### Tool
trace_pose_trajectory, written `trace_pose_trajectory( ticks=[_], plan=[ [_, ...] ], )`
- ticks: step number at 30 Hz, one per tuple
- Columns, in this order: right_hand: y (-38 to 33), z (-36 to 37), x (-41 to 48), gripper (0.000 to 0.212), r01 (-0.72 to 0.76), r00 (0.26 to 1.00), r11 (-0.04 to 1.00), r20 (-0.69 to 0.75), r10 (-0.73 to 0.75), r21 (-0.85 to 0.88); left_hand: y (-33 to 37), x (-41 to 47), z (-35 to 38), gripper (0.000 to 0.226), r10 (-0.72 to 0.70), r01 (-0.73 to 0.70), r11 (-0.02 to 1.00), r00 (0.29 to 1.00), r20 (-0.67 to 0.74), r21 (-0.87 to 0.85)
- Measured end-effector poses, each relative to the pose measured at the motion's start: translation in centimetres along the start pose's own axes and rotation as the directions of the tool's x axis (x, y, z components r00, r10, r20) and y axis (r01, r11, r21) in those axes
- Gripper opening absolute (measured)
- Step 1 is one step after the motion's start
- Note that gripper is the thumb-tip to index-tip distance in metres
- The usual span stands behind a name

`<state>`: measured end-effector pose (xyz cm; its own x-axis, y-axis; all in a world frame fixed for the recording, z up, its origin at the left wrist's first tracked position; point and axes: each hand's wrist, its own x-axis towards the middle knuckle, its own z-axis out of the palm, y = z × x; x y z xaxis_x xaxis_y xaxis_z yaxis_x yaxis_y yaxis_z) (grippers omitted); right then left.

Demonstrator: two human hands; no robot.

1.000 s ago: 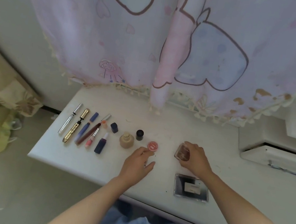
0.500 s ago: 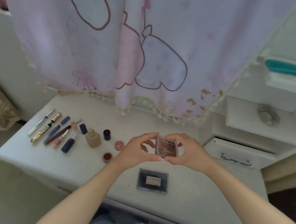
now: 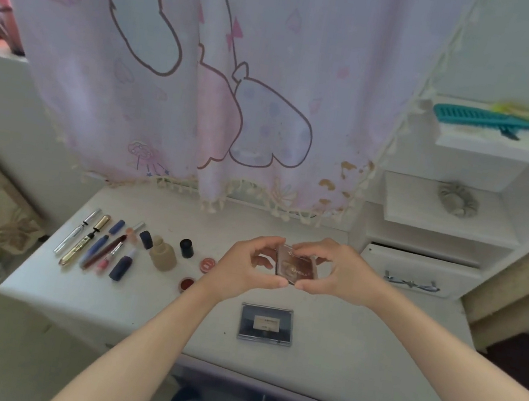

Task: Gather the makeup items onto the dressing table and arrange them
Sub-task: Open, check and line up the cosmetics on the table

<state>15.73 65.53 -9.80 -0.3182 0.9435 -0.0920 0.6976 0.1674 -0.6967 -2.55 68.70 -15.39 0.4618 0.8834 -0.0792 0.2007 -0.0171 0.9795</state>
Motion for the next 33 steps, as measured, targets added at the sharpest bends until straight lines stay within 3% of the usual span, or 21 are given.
trace_pose_trajectory(
  ticks=[6, 17, 23, 33],
  plan=[
    [0.4, 0.3, -0.3, 0.045, 0.033, 0.999, 0.999, -0.005, -0.033, 0.035, -0.4, -0.6, 0.3, 0.072, -0.007, 0.007, 0.999, 1.000, -0.003, -0.042],
    [0.5, -0.2, -0.1, 0.046, 0.106, 0.994, 0.994, -0.007, -0.105, 0.034, 0.3, -0.7, 0.5, 0.067, 0.016, -0.017, 0.997, 1.000, -0.011, -0.078],
    [1.3, -0.7, 0.1, 0.042, 0.136, 0.990, 0.984, 0.030, -0.140, 0.117, -0.2, -0.4, 0.7, 0.067, 0.030, -0.029, 0.996, 1.000, 0.006, -0.081],
    [3.1, 0.3, 1.2, 0.025, -0.009, 1.000, 0.944, -0.024, 0.017, 0.331, -1.3, -0.5, 0.4, 0.059, -0.006, 0.007, 0.994, 1.000, 0.007, -0.109]
  ],
)
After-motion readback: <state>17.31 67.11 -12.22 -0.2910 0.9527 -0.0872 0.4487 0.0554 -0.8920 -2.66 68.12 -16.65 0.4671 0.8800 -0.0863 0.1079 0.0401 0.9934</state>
